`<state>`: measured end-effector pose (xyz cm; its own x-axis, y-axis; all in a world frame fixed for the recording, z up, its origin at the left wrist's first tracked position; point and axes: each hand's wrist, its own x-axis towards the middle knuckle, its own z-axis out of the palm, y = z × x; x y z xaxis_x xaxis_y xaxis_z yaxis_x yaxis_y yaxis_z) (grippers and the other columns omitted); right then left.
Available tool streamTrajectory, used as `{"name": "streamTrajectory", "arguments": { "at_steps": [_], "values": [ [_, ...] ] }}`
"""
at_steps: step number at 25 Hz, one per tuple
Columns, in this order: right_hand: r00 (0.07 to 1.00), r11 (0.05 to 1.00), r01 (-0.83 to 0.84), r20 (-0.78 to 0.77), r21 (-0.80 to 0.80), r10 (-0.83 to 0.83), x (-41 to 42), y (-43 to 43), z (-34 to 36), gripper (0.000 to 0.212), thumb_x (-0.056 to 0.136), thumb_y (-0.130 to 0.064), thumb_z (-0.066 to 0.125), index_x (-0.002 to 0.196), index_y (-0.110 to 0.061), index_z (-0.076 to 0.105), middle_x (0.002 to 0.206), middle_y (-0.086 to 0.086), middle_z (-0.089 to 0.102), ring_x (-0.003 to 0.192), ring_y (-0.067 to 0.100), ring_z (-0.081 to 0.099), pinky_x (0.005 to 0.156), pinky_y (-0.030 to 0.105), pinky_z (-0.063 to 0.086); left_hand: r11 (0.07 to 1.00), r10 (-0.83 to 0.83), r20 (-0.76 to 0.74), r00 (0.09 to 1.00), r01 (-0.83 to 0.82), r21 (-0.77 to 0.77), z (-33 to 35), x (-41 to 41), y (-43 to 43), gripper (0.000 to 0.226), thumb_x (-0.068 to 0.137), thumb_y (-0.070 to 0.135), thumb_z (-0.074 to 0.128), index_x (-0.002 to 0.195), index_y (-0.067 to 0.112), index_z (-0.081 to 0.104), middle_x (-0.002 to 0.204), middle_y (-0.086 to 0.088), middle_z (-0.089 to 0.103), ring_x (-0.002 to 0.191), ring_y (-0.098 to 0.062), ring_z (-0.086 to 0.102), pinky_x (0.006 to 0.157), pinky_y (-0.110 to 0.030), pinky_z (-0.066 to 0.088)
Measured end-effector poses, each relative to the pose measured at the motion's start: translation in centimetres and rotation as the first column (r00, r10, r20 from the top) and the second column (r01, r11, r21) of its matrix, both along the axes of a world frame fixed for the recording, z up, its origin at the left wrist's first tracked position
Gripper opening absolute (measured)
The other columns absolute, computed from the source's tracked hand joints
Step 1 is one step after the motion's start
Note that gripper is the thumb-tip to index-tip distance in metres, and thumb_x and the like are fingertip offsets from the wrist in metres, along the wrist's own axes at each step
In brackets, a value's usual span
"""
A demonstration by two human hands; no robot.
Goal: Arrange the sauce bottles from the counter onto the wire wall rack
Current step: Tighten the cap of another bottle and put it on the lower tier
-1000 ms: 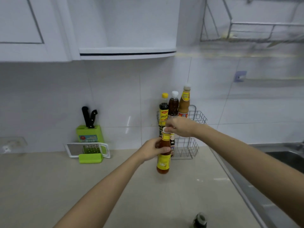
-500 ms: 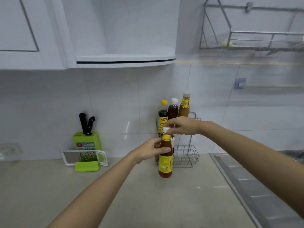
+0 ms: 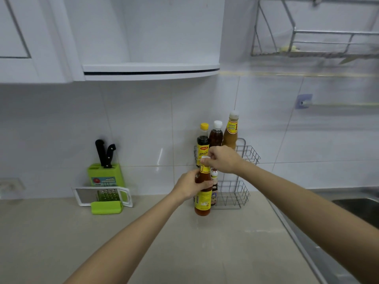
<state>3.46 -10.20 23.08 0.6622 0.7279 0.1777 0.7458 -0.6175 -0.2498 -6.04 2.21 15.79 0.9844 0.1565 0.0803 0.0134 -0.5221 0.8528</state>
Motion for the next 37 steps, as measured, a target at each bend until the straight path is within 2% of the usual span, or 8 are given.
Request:
{"name": "streamTrajectory", "arguments": {
  "at_steps": [6,13,18,21,24,27,31,37],
  "values": [
    [0.916,0.985,-0.166,-0.361,0.053,0.174,1.1,-1.5,0.9,0.033,0.094,-0.036,0.055,0.101,-0.005,0.065,0.078,-0.003,0.062,0.068,0.010,0.057,0.062,0.023,0.046,0.955,-0.227,-0.122,0.966,0.195,-0.225,0.3,-0.4,1.3,0.024,0.085,0.032,0.067,0.109,0.032,0.061,0.106,0.007,0.070,0.097,-0.008,0.067,0.077,-0.018,0.056],
    [0.999,0.950,-0.046,0.012,-0.309,0.053,0.2,0.3,0.4,0.038,0.097,-0.041,0.044,0.081,-0.008,0.053,0.080,0.008,0.059,0.075,0.026,0.058,0.066,0.035,0.046,0.946,-0.237,-0.157,0.959,0.191,-0.264,-0.6,0.2,1.1,0.035,0.084,0.031,0.069,0.117,0.025,0.059,0.111,0.001,0.069,0.104,-0.015,0.066,0.086,-0.027,0.056],
    [0.988,0.949,0.154,0.072,-0.274,-0.140,-0.9,1.1,-2.1,0.037,0.095,-0.043,0.040,0.082,-0.010,0.050,0.082,0.008,0.052,0.078,0.027,0.056,0.065,0.034,0.042,0.965,-0.209,-0.235,0.949,0.162,-0.204,-1.7,0.4,1.2,0.046,0.084,0.032,0.068,0.126,0.018,0.056,0.123,-0.006,0.066,0.113,-0.021,0.062,0.094,-0.034,0.053],
    [0.984,0.992,0.048,-0.167,-0.115,-0.067,-0.2,0.6,-3.1,0.040,0.095,-0.046,0.043,0.076,-0.011,0.050,0.081,0.008,0.056,0.077,0.025,0.056,0.063,0.033,0.042,0.956,-0.226,-0.240,0.944,0.167,-0.242,-2.1,0.3,1.4,0.047,0.085,0.033,0.067,0.128,0.019,0.055,0.125,-0.005,0.066,0.115,-0.020,0.062,0.099,-0.038,0.051],
    [0.817,0.984,-0.035,-0.563,0.175,0.129,0.3,-1.1,-2.1,0.037,0.094,-0.044,0.051,0.091,-0.009,0.060,0.085,0.005,0.061,0.080,0.017,0.061,0.063,0.025,0.050,0.924,-0.299,-0.196,0.934,0.231,-0.305,-1.1,0.3,1.8,0.045,0.087,0.031,0.065,0.129,0.020,0.056,0.126,-0.002,0.066,0.117,-0.017,0.062,0.100,-0.033,0.051],
    [0.726,0.977,-0.056,-0.663,0.207,0.182,1.5,-2.9,-1.4,0.027,0.091,-0.039,0.058,0.104,-0.016,0.063,0.101,0.002,0.067,0.095,0.016,0.066,0.075,0.027,0.056,0.903,-0.328,-0.168,0.930,0.256,-0.345,-0.8,0.8,1.1,0.043,0.088,0.030,0.064,0.129,0.019,0.057,0.126,0.001,0.066,0.119,-0.014,0.061,0.101,-0.029,0.049],
    [0.706,0.931,0.235,-0.707,0.278,0.032,3.1,-4.5,-4.1,0.038,0.088,-0.038,0.063,0.108,-0.006,0.060,0.104,0.014,0.070,0.083,0.022,0.072,0.072,0.035,0.061,0.933,-0.282,-0.207,0.937,0.218,-0.285,-2.2,2.6,-0.4,0.042,0.088,0.034,0.063,0.124,0.012,0.059,0.123,-0.005,0.067,0.116,-0.018,0.063,0.100,-0.030,0.050],
    [0.550,0.527,0.792,-0.734,0.309,-0.398,4.6,-8.5,-11.5,0.058,0.081,-0.056,0.061,0.088,0.002,0.059,0.082,0.018,0.071,0.067,0.032,0.072,0.075,0.048,0.060,0.987,-0.159,-0.385,0.909,0.156,-0.039,-6.4,4.5,2.1,0.010,0.091,0.018,0.060,0.091,0.009,0.065,0.088,-0.006,0.065,0.083,-0.018,0.058,0.072,-0.024,0.048]
  ]
}}
